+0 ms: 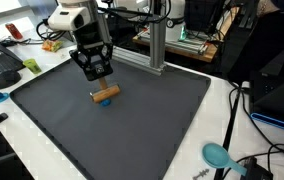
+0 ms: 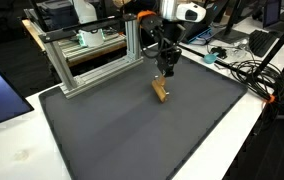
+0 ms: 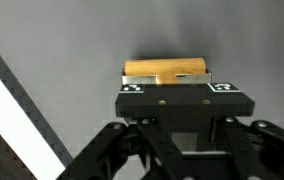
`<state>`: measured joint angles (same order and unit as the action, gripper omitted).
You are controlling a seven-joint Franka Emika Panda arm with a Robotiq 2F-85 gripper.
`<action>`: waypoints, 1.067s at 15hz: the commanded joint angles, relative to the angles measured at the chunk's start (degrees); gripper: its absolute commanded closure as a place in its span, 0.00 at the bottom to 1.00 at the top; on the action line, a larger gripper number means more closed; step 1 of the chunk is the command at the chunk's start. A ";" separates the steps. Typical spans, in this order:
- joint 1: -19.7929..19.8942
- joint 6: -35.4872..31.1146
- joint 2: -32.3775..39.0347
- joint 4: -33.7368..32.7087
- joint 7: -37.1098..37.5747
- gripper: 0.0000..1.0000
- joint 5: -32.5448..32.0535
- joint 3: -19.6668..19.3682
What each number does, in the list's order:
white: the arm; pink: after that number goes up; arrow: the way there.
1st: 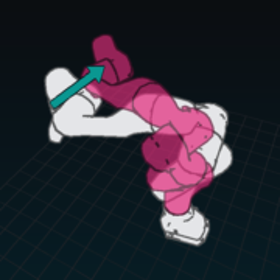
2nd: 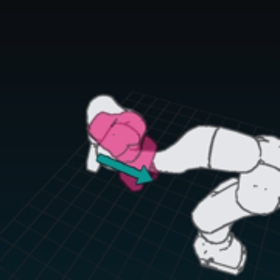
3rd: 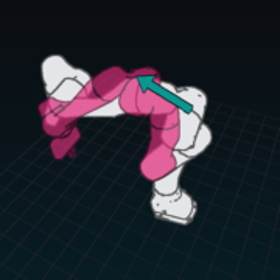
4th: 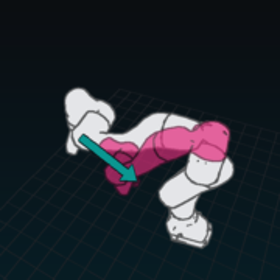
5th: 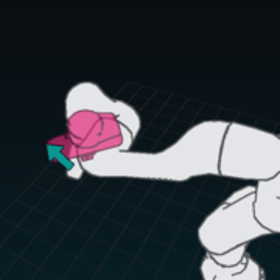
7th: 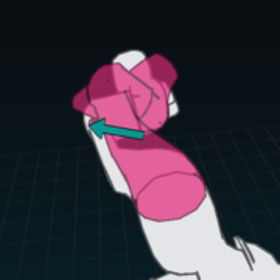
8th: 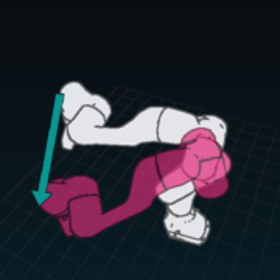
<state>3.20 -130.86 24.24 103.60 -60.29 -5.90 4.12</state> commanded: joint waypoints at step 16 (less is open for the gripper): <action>-1.97 -2.28 4.45 -2.76 0.72 0.78 -2.92 0.53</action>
<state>1.75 -130.86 25.17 102.62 -60.20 -8.12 4.33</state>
